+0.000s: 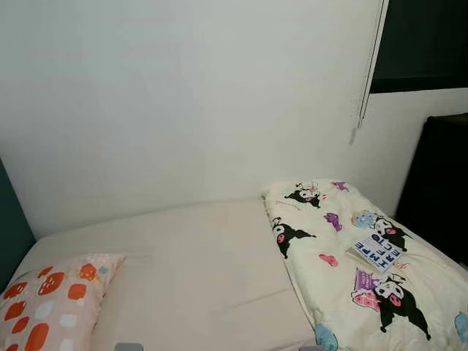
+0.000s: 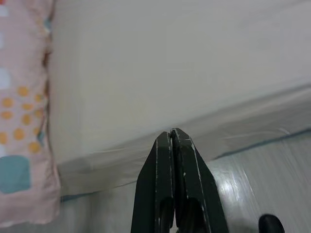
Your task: Clean up the room
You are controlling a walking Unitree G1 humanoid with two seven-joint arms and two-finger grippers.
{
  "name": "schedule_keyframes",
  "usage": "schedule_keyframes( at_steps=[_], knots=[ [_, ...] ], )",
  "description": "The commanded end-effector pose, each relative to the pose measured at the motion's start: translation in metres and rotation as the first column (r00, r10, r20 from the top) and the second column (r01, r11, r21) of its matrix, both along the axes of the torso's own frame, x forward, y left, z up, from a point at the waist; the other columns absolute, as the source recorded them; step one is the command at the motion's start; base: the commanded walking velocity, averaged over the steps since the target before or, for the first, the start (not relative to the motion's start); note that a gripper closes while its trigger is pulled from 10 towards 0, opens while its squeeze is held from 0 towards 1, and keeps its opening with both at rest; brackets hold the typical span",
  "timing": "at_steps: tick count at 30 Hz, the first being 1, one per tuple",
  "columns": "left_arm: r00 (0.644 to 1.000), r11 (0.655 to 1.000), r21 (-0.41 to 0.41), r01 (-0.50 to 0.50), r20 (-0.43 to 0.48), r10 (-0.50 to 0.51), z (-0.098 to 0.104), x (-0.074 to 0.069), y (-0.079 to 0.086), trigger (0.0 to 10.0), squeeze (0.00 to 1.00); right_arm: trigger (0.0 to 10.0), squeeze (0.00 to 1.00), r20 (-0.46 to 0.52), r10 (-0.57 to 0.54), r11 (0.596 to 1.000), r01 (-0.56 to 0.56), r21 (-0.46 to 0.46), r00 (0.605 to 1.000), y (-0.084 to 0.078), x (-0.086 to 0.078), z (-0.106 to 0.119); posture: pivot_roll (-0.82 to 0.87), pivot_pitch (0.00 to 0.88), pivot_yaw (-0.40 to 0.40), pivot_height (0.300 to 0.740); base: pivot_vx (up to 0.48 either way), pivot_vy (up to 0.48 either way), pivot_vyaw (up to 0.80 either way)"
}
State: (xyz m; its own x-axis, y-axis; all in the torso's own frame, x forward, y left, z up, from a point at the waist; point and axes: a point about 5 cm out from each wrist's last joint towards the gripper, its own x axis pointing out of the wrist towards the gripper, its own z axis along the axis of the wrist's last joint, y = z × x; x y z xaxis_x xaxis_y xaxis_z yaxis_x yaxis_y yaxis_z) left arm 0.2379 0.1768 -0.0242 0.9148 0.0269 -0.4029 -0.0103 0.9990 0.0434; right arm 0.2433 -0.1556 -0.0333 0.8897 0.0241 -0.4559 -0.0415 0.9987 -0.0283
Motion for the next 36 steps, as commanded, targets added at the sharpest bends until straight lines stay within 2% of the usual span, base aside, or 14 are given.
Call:
schedule_keyframes(
  at_steps=[1, 12, 17, 22, 29, 32, 36],
  knots=[
    [1.000, 1.000, 0.006, 0.025, -0.013, -0.025, -0.001, 0.001, -0.004, 10.0, 0.00, 10.0, 0.00, 0.020, 0.010, 1.000, -0.010, 0.019, 1.000, 0.003, 0.005, 0.005, 0.00, 0.049, 0.009, 0.740, 0.000, 0.000, 0.00],
    [0.999, 0.999, -0.006, 0.042, 0.011, -0.042, 0.006, 0.008, -0.005, 10.0, 0.00, 10.0, 0.00, 0.023, -0.006, 1.000, 0.005, 0.016, 1.000, 0.001, 0.007, 0.006, 0.01, 0.062, 0.015, 0.740, 0.000, 0.000, 0.00],
    [0.997, 0.997, -0.051, 0.053, 0.061, -0.050, 0.019, 0.022, -0.007, 10.0, 0.00, 10.0, 0.00, 0.033, -0.005, 1.000, 0.004, 0.030, 0.999, 0.002, 0.014, 0.011, 0.02, 0.074, 0.018, 0.740, 0.000, 0.000, 0.00],
    [0.996, 0.997, -0.052, 0.052, 0.075, -0.049, 0.023, 0.025, -0.007, 10.0, 0.00, 10.0, 0.00, 0.034, 0.001, 0.999, -0.002, 0.032, 0.999, 0.003, 0.014, 0.011, 0.03, 0.078, 0.014, 0.740, 0.000, 0.000, 0.00],
    [0.996, 0.998, -0.043, 0.055, 0.067, -0.052, 0.021, 0.022, -0.007, 10.0, 0.00, 10.0, 0.00, 0.024, 0.015, 1.000, -0.016, 0.022, 1.000, 0.005, 0.013, 0.010, 0.02, 0.079, 0.015, 0.740, 0.000, 0.000, 0.00],
    [0.998, 0.998, -0.030, 0.058, 0.015, -0.057, 0.011, 0.013, -0.007, 10.0, 0.00, 10.0, 0.00, -0.016, 0.027, 1.000, -0.027, -0.003, 1.000, 0.003, 0.008, 0.003, 0.02, 0.077, 0.011, 0.740, 0.000, 0.000, 0.00],
    [0.998, 0.998, -0.034, 0.058, 0.004, -0.058, 0.008, 0.010, -0.008, 10.0, 0.00, 10.0, 0.00, -0.013, 0.025, 1.000, -0.025, -0.004, 1.000, 0.002, 0.008, 0.004, 0.01, 0.075, 0.013, 0.740, 0.000, 0.000, 0.00]
  ],
)
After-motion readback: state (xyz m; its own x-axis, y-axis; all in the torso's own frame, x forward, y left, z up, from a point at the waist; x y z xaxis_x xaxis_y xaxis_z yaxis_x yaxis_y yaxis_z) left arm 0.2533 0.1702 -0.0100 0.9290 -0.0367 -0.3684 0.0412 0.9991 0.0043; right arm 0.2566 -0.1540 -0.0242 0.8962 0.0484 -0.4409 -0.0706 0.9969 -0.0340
